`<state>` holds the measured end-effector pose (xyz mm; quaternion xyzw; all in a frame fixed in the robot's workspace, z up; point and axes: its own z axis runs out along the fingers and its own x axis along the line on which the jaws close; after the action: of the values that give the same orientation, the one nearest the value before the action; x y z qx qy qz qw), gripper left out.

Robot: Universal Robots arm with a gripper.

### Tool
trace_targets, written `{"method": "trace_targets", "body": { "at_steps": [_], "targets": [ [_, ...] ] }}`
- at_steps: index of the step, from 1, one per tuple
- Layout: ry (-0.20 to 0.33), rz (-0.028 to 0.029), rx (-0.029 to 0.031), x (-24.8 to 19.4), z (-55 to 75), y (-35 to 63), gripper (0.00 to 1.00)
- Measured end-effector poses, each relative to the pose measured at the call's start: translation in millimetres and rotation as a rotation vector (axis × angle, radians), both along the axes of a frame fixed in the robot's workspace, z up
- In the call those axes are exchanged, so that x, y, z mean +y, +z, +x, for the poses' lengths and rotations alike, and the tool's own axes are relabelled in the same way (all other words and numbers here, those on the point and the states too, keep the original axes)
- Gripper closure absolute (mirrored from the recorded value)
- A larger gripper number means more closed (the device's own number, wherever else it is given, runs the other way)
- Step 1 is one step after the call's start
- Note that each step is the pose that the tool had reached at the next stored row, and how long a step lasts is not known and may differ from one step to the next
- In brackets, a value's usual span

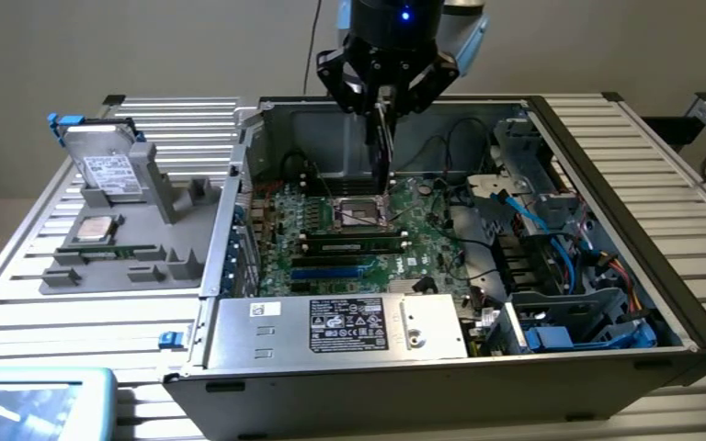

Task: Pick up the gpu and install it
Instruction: 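Pick up the gpu and move the gpu toward the slot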

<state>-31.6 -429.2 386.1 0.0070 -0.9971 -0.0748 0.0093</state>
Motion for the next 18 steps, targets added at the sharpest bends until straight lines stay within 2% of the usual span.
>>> {"method": "trace_targets", "body": {
  "at_steps": [18],
  "targets": [
    [0.328, -0.0001, 0.0001, 0.1, 0.0, -0.5, 0.72]
  ]
}}
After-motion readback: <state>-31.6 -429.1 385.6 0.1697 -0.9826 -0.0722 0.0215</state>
